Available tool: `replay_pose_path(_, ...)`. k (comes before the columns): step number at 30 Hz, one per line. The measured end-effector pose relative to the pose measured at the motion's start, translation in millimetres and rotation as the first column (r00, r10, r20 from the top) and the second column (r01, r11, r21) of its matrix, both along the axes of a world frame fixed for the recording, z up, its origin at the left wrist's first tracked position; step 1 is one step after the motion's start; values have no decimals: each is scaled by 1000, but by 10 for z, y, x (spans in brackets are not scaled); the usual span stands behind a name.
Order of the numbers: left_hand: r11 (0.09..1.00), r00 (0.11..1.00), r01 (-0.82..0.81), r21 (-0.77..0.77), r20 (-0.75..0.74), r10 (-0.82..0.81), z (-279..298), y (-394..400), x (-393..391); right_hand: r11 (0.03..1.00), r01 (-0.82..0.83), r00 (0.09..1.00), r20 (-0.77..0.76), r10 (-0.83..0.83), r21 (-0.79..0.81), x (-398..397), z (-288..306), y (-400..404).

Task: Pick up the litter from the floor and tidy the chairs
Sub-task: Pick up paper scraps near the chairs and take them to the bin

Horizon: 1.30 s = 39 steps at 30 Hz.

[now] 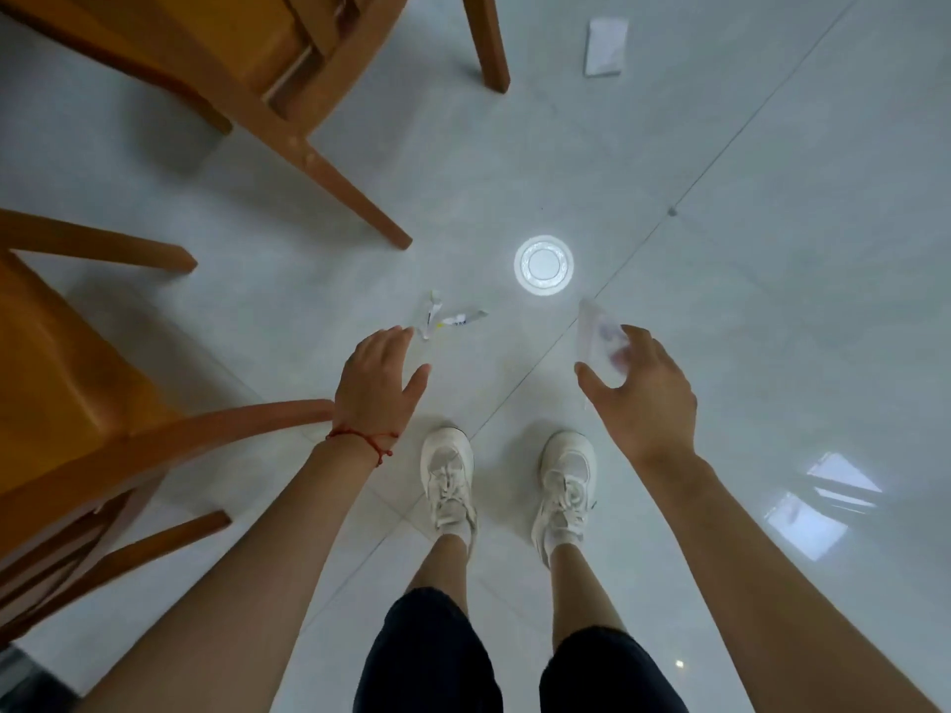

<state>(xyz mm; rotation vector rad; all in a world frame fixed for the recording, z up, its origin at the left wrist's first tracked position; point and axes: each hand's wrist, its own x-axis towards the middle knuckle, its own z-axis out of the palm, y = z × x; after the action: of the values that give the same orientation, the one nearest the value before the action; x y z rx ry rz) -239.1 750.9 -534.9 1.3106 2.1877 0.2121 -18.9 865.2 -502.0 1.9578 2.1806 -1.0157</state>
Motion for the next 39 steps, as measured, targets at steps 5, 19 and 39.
replay_pose_path(5,996,996,-91,-22,17,91,-950,-10,-171,999,-42,999,25,43,-24,-75,-811,-59)
replay_pose_path(19,986,988,-153,-64,21,155,-2852,337,-429,998,-59,998,1,59,-34,-185,-2273,-319)
replay_pose_path(39,950,953,-303,69,24,302,-3257,516,-173,992,-125,992,-20,125,36,-142,-2662,-201)
